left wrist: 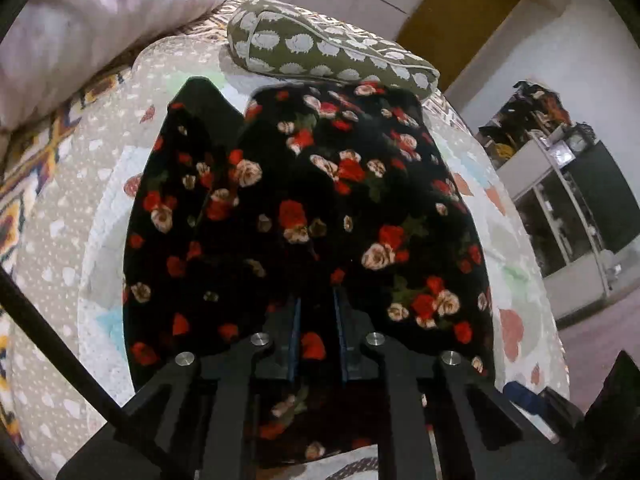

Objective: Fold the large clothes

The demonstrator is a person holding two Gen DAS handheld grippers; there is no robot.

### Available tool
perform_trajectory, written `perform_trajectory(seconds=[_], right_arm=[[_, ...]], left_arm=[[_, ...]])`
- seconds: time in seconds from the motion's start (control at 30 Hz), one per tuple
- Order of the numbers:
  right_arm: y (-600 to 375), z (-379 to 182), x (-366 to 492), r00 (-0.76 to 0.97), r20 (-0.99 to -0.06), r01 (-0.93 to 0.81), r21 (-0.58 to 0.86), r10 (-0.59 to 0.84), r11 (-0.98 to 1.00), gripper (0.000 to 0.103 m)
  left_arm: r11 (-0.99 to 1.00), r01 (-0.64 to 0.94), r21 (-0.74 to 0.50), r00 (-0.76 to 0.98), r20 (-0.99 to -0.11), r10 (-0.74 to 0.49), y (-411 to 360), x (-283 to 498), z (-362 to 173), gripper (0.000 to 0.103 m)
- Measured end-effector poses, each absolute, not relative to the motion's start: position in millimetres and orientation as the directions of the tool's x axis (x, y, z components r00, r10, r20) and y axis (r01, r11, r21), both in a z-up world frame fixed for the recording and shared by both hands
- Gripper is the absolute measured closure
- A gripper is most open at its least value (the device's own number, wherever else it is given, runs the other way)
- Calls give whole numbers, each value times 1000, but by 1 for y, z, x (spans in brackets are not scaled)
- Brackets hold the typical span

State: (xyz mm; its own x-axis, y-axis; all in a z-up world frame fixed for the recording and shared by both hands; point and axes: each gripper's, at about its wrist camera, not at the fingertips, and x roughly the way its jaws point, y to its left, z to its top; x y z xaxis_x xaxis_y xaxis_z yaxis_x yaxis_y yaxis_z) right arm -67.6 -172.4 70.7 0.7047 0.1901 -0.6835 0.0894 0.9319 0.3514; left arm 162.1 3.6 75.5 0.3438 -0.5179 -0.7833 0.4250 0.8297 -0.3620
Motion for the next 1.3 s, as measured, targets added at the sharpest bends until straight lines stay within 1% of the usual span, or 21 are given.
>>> perform_trajectory(seconds=[0.03, 0.1, 0.17, 0.27, 0.33, 0.4, 0.5, 0.57, 0.63, 0.73, 0.83, 0.9, 0.93, 0.97, 1.0, 1.03, 1.1, 1.13, 1.2, 1.23, 1.3], right_arm=[[-177, 70, -69, 703, -685, 95, 357, 191, 929, 48], [-185, 71, -69, 708, -679, 99, 368, 194, 925, 48], [-193, 76, -65, 720, -665, 102, 385, 199, 917, 48], [-196, 85, -45, 742, -635, 93, 417, 216, 904, 48], [-192, 94, -28, 759, -612, 73, 421, 224, 904, 48], [-182, 104, -3, 765, -598, 44, 417, 238, 908, 49], [-168, 106, 39, 727, -605, -10, 464, 325, 886, 70], [-157, 97, 69, 683, -634, -19, 480, 362, 877, 70], [-154, 83, 87, 660, -672, 12, 457, 337, 889, 69], [-156, 51, 108, 590, -731, 66, 465, 341, 883, 69], [-163, 47, 109, 599, -705, 69, 518, 380, 853, 69], [-165, 50, 110, 589, -708, 50, 513, 390, 857, 69], [-167, 55, 109, 588, -707, 47, 517, 394, 855, 68], [-174, 65, 104, 601, -683, 47, 550, 416, 834, 66], [-183, 73, 98, 626, -645, 41, 587, 437, 809, 55], [-193, 78, 93, 659, -610, 38, 612, 441, 790, 38], [-212, 89, 75, 734, -582, 88, 593, 350, 801, 22], [-216, 88, 72, 743, -588, 106, 576, 320, 811, 18], [-222, 75, 75, 712, -629, 126, 550, 311, 825, 19], [-224, 62, 80, 678, -649, 130, 566, 344, 814, 19], [-222, 38, 92, 636, -642, 124, 633, 428, 765, 18]], left_arm=[[827, 436, -356, 374, -764, -526, 8, 159, 88, 91], [807, 431, -403, 411, -709, -573, 31, 153, 113, 92], [808, 408, -425, 436, -687, -581, 58, 152, 124, 92], [872, 361, -332, 457, -752, -475, 72, 154, 105, 92], [886, 320, -335, 426, -785, -450, 81, 161, 76, 92], [882, 295, -368, 414, -783, -465, 85, 163, 59, 91], [883, 285, -374, 427, -775, -466, 82, 162, 53, 90], [892, 291, -345, 441, -779, -446, 76, 161, 54, 89], [897, 289, -336, 447, -781, -436, 78, 160, 50, 88], [898, 268, -349, 445, -782, -436, 83, 163, 42, 81], [900, 248, -359, 449, -781, -435, 85, 164, 39, 75], [915, 232, -330, 466, -788, -402, 84, 164, 41, 58], [919, 229, -321, 475, -787, -393, 86, 164, 42, 51], [914, 233, -332, 474, -782, -405, 88, 164, 42, 50], [908, 235, -346, 469, -778, -417, 92, 164, 41, 48], [900, 234, -367, 461, -773, -435, 96, 165, 38, 45], [882, 221, -416, 449, -760, -470, 103, 167, 33, 43], [872, 212, -442, 444, -751, -489, 105, 168, 29, 42], [860, 199, -471, 443, -739, -507, 108, 169, 25, 40], [857, 196, -476, 445, -736, -510, 108, 168, 23, 39], [853, 195, -484, 447, -731, -517, 108, 168, 21, 37]])
